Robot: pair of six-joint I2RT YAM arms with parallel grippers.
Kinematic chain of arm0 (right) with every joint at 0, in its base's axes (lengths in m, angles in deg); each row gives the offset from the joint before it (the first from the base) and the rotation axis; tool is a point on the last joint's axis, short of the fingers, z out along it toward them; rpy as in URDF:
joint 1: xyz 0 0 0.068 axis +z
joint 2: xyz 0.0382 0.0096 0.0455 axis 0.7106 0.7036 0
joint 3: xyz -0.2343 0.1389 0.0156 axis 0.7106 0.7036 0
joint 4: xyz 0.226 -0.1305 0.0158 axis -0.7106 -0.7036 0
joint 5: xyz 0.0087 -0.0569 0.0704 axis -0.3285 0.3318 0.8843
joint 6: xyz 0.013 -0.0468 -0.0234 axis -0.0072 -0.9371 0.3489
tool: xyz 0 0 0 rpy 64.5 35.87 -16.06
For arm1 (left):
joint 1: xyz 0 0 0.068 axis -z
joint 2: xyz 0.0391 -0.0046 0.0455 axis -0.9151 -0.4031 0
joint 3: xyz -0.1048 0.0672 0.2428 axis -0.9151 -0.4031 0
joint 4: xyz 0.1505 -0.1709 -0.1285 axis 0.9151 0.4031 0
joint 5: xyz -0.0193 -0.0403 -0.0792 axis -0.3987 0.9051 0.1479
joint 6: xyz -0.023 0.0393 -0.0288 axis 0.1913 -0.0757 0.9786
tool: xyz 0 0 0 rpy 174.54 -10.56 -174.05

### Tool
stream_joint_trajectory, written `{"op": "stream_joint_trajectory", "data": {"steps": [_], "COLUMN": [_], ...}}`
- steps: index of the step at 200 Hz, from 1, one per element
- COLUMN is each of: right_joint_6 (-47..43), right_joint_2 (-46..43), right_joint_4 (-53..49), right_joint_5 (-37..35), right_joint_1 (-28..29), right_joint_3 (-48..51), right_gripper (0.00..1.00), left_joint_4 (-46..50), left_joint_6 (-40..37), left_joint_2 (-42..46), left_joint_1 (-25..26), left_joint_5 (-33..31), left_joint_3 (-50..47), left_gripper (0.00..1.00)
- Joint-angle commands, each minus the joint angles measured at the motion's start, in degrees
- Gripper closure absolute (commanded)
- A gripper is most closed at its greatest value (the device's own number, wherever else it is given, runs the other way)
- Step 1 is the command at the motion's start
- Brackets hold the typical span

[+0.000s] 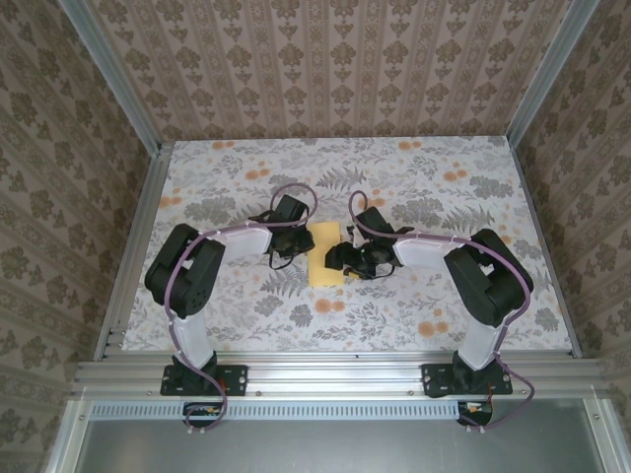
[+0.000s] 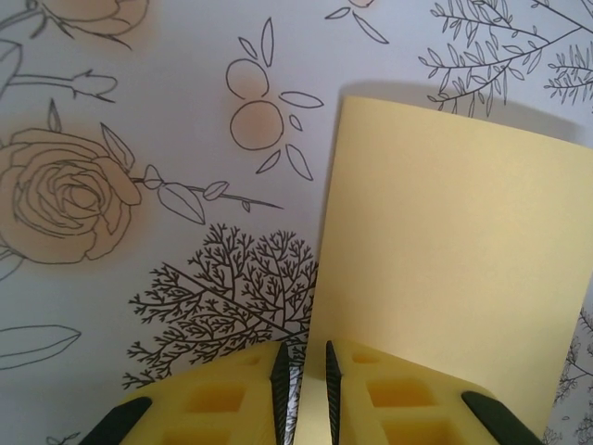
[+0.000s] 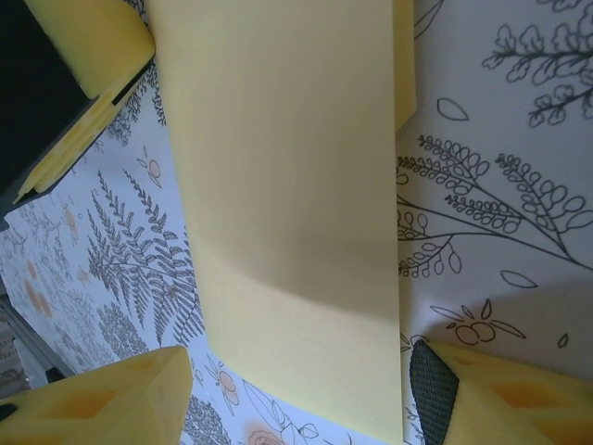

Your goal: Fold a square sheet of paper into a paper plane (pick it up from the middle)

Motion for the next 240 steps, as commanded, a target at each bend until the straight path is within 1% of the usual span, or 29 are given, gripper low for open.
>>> {"op": "stream_joint_trajectory", "data": {"steps": [1,22,46,126,169,203,231,240], "right_joint_6": [1.6,2.4,3.8,9.7,10.8,14.0,14.5,14.5], "right_joint_2": [0.6,0.7,0.4,-1.5,-2.3,-2.8,-4.5,-5.0], "right_joint_4": [-2.6,-3.3,-1.8,7.0,10.7,19.3,20.1,19.8], "right_joint_5": [2.5,3.5,5.6,12.1,12.7,12.9,10.5,9.7], "right_joint_1": [0.2,0.4,0.4,0.5,1.0,1.0,1.0,1.0], "right_joint_3": [-1.5,-1.5,-0.4,5.1,8.0,11.0,12.3,12.5], "right_gripper": [0.34,0.34,0.35,0.38,0.38,0.39,0.44,0.48], "left_joint_4": [4.1,4.6,4.8,4.5,4.4,4.5,4.8,4.9], "left_joint_6": [0.8,0.9,1.1,1.4,1.6,1.5,1.2,1.1], "left_joint_2": [-2.3,-2.7,-3.1,-3.6,-3.8,-3.5,-2.9,-2.7], "left_joint_1": [-0.3,-0.3,-0.3,-0.2,-0.2,-0.2,-0.2,-0.2], "left_joint_5": [-1.9,-2.1,-2.2,-2.0,-2.0,-2.1,-2.0,-2.0], "left_joint_3": [0.7,1.0,1.0,0.5,0.6,0.5,0.6,0.5], "left_gripper": [0.78,0.78,0.79,0.79,0.79,0.80,0.80,0.80]}}
